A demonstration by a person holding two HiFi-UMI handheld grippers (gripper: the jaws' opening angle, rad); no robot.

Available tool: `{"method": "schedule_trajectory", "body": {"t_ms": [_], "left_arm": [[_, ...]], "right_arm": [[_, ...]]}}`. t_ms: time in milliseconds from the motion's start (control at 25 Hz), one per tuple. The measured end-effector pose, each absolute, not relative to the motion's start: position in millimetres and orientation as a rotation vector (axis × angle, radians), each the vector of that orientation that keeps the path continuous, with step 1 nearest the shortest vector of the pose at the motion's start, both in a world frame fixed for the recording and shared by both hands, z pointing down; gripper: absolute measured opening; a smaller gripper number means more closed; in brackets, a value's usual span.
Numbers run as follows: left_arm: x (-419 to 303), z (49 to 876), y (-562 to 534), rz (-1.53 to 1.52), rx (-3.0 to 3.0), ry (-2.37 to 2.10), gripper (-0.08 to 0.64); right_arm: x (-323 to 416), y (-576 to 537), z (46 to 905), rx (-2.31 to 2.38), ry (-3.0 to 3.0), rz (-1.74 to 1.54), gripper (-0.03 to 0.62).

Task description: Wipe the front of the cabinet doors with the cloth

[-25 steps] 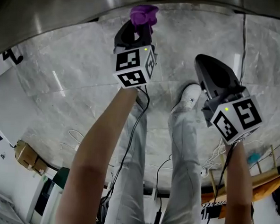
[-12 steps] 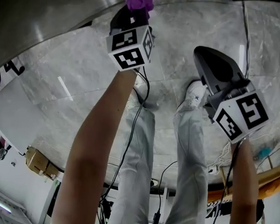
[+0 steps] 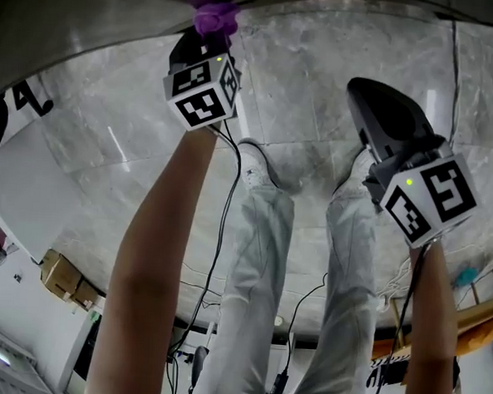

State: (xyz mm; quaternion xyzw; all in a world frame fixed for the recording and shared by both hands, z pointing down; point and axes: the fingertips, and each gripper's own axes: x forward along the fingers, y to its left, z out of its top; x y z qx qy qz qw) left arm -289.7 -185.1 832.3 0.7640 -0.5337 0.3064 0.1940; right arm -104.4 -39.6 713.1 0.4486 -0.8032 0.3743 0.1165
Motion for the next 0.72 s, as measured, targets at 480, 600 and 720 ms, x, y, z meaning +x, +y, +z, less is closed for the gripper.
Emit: {"method": "schedule_trajectory", "body": {"t_ms": [480, 600, 720], "left_arm": [[-448.5, 814.5, -194.7, 0.832, 1.929, -1.746, 0.100], [-456.6, 796.9, -194.2, 0.801, 1.938, -1.756, 0.100], [-459.5, 767.0, -193.7, 0.750, 1.938, -1.781, 0.100]], "right_arm": [[-196.0, -42.7, 707.7, 1.193, -2.389, 1.050, 0.028], [-209.9, -45.7, 695.4, 1.165, -2.407, 1.023, 0.028], [-219.9, -51.3, 671.1, 1.135, -2.432, 0.981, 0.028]]}}
